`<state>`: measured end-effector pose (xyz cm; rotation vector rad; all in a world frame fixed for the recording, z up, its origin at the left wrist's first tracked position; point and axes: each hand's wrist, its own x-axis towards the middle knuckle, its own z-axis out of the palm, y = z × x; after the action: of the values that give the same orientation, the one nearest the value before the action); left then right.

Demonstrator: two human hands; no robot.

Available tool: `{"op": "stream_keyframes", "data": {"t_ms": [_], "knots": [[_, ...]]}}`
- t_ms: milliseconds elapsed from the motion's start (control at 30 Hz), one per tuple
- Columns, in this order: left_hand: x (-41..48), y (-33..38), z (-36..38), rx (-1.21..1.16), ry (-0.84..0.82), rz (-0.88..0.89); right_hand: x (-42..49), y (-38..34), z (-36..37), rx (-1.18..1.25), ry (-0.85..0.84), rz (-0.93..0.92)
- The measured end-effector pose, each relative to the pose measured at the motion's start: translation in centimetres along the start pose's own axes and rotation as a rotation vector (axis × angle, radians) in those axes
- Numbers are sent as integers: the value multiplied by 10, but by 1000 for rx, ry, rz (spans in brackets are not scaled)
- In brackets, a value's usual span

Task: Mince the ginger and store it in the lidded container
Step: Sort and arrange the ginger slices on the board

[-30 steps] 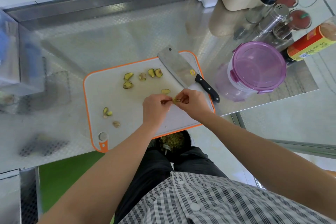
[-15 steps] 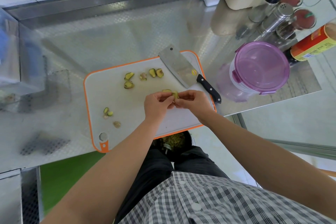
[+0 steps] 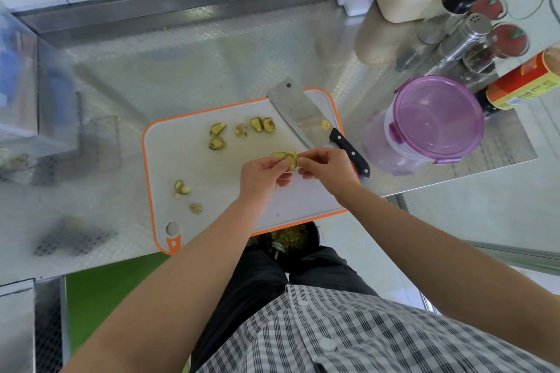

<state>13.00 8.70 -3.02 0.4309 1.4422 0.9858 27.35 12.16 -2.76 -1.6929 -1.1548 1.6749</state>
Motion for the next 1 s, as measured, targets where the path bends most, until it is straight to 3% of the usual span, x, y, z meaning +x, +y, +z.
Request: {"op": "stream_keyframes", "data": {"t_ms": [367,600,700,767,833,1000], "knots": [[5,-1,-7,163,-4,114,6,-4,8,95,-51,45],[10,10,-43,154,77,91,16,-18,38,66,-182,57],[23,20,-60,466,214,184,23,-25,50,-69,-124,3],[30,28,-67,827,277,284,28,-26,49,-298,-38,-83],[37,34,-72,1042,333,338,30,-24,42,-554,28,-165],[41,36,-73,1278,405,447,30,-8,33,-854,18,-336]]}}
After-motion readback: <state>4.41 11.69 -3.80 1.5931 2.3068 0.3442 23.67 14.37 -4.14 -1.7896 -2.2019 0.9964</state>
